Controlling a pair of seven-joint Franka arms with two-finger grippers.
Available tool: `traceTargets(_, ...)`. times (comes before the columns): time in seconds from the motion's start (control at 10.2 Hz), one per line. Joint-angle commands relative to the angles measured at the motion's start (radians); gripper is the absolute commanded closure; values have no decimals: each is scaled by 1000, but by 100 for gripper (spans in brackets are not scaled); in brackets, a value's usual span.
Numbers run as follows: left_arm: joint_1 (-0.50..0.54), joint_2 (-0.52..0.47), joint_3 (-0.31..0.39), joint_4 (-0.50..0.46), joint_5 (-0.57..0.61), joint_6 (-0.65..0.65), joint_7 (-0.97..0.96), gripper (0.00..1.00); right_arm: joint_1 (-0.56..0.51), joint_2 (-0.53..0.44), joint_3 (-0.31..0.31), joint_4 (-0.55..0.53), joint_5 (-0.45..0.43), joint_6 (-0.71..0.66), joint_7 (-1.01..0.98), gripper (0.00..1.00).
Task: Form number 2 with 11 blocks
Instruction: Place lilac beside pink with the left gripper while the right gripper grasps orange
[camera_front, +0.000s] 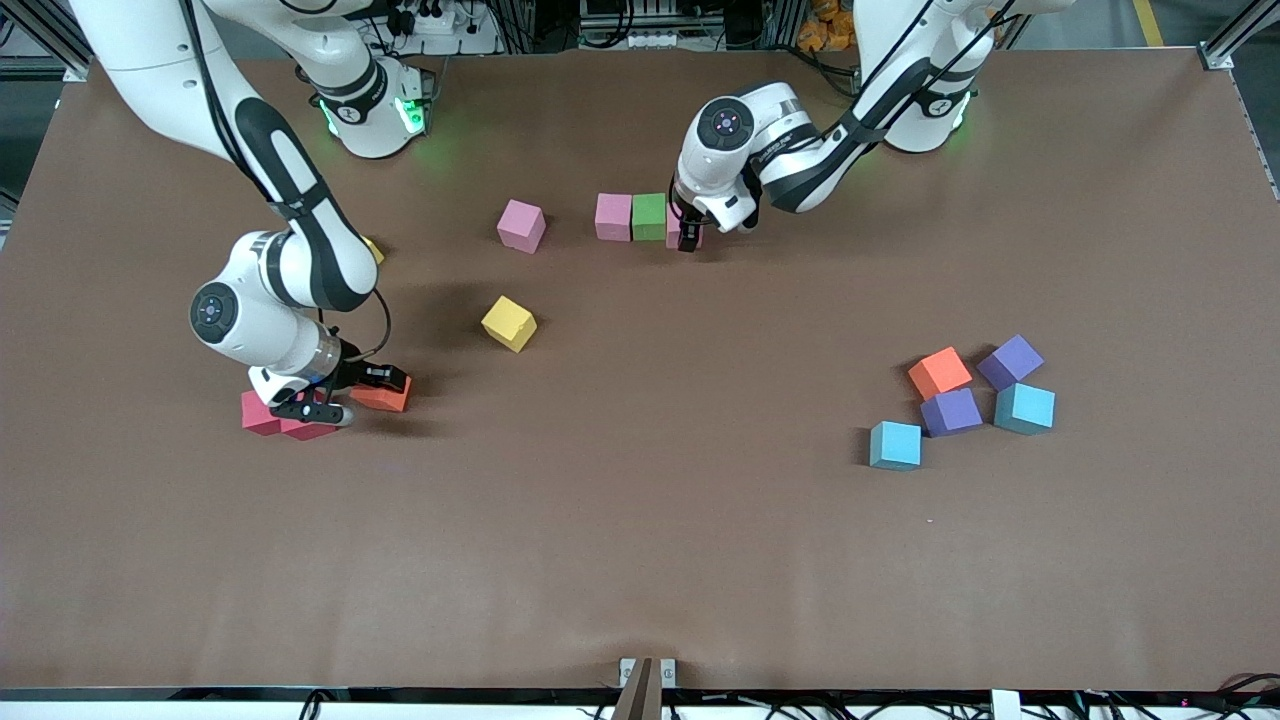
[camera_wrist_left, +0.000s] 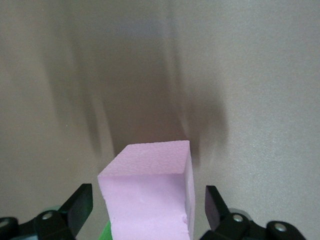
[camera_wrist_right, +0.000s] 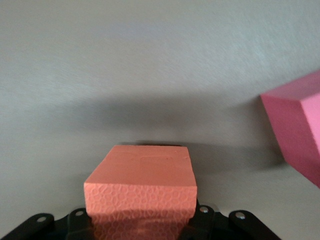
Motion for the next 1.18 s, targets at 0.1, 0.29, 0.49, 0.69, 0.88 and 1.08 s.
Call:
traceTargets(0.1, 7, -28, -8, -8, 86, 11, -1, 0, 20, -75, 9, 12, 11, -93, -30, 72)
traceTargets(0.29, 10, -67, -60, -26, 160, -4, 9, 0, 35, -89, 30, 57, 9, -166, -24, 72)
traceTargets(0.49, 19, -93, -109, -46, 254, -15, 13, 0, 89, -120, 30, 67, 6, -166, -15, 72)
traceTargets(0.69, 25, -133, -123, -45, 265, -33, 60, 0, 151, -141, 30, 72, -18, -166, 89, 72)
traceTargets(0.88, 83, -148, -123, -36, 265, -44, 140, 0, 245, -149, 32, 78, -75, -168, 271, 72)
traceTargets(1.08, 138, -188, -112, -31, 263, -46, 235, 0, 326, -155, 32, 77, -87, -180, 402, 72)
